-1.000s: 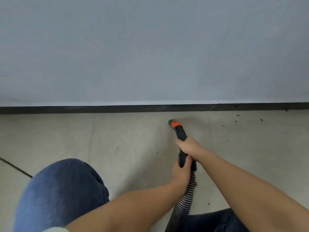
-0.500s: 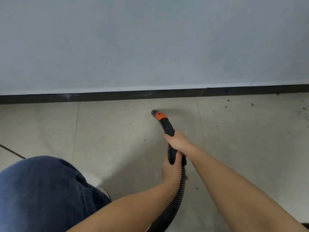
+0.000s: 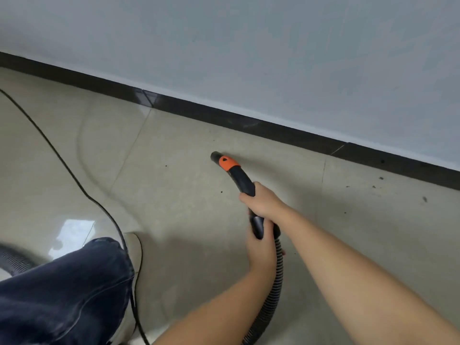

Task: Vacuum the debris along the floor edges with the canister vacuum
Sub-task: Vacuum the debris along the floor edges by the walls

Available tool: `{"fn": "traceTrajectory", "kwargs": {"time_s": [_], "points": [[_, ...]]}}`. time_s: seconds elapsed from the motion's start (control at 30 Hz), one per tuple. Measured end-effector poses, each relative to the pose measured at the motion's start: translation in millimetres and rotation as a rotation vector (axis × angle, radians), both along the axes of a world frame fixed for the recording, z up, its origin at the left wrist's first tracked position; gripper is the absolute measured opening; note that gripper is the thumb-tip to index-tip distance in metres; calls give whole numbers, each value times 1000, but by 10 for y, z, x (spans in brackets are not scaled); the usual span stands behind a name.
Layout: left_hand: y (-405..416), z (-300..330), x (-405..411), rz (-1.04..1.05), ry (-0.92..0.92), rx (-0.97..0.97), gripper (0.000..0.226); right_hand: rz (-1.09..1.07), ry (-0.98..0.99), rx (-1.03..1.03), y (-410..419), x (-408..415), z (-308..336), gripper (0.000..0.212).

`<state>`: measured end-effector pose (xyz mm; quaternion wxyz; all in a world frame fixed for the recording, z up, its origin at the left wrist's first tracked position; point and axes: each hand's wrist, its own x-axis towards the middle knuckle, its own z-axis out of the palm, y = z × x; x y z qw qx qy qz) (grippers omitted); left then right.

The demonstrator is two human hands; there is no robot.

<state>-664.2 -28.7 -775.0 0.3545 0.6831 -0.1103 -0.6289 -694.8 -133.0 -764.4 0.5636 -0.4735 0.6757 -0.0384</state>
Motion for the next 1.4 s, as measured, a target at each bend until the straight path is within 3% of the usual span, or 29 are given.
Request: {"fn": "traceTrajectory", "kwargs": {"time_s": [0.27, 0.53, 0.63, 0.83, 1.13, 1.4], "points": [[-491, -66, 319, -49, 54, -97, 38, -125, 35, -94, -498, 198, -111, 31], [-155, -7, -74, 127, 82, -34, 33, 184, 45, -28, -236, 102, -53, 15], [73, 17, -261, 165, 98, -59, 36, 193, 52, 3, 26, -70, 13, 15], [154, 14, -398, -106, 104, -68, 29, -137, 56, -15, 195, -526, 38, 20], [192, 159, -1183, -815, 203, -30, 42, -814, 179, 12, 725, -1966, -32, 31], [361, 138, -1864, -931, 183, -45, 42, -926, 227, 0, 1009, -2695, -59, 34]]}}
